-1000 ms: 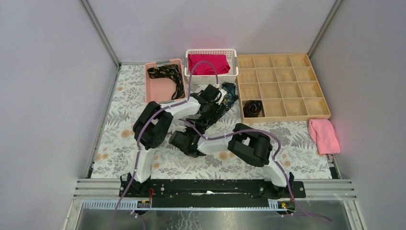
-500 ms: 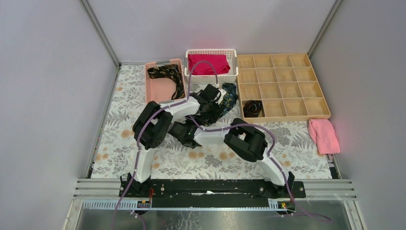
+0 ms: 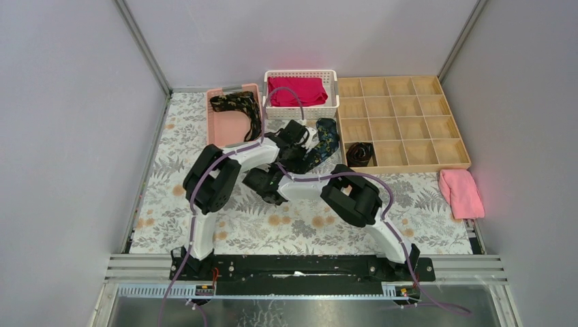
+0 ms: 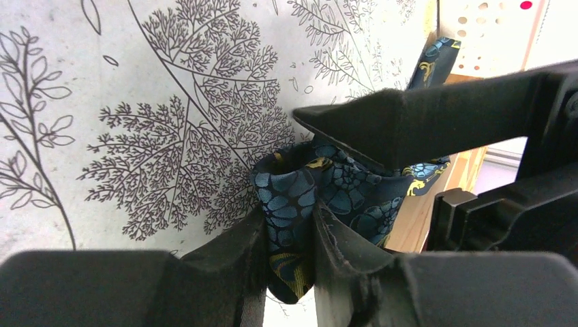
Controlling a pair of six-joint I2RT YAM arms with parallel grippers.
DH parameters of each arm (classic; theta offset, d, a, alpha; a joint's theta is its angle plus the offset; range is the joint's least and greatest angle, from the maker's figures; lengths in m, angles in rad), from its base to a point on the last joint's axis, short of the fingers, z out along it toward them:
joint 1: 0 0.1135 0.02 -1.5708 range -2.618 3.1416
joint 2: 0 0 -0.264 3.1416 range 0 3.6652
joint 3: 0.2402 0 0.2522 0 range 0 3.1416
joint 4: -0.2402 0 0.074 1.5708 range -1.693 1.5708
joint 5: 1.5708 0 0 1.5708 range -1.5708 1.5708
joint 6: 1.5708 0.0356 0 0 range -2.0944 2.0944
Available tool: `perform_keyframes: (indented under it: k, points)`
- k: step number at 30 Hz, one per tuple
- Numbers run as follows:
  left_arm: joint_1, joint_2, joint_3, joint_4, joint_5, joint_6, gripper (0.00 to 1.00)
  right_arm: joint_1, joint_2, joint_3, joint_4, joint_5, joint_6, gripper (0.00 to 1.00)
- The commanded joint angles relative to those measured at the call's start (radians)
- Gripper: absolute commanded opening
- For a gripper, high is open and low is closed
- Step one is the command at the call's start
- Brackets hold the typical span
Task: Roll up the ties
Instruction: Roll the tie at the center of the board.
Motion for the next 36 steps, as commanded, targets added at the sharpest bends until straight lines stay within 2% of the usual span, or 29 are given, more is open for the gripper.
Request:
perform_keyframes:
  k: [1, 7, 12, 16, 21, 26, 31, 36]
  points:
    - [0.052, -0.022, -0.049, -0.181, -0.039, -0.084, 0.86, -0.015, -0.007, -0.011, -0.058, -0.170, 0.076, 0.31]
    - [0.128, -0.168, -0.002, -0.131, -0.111, -0.203, 0.91, -0.015, -0.065, -0.034, -0.062, -0.275, 0.125, 0.28]
    - [0.163, -0.225, 0.078, -0.131, -0.097, -0.211, 0.97, -0.013, -0.102, -0.059, -0.054, -0.323, 0.149, 0.27]
    - [0.171, -0.254, 0.124, -0.149, -0.104, -0.237, 0.98, -0.011, -0.118, -0.051, -0.080, -0.363, 0.186, 0.25]
    - [0.171, -0.386, 0.045, -0.140, -0.203, -0.275, 0.98, 0.000, -0.107, -0.011, -0.125, -0.346, 0.220, 0.24]
    - [0.169, -0.570, -0.075, -0.240, -0.477, -0.428, 0.97, 0.004, -0.167, 0.028, -0.162, -0.494, 0.301, 0.24]
    - [0.158, -0.852, -0.257, -0.225, -0.560, -0.535, 0.94, 0.003, -0.251, 0.063, -0.205, -0.670, 0.394, 0.24]
    - [0.157, -1.077, -0.326, -0.238, -0.568, -0.563, 0.89, -0.038, -0.317, 0.086, -0.225, -0.859, 0.504, 0.25]
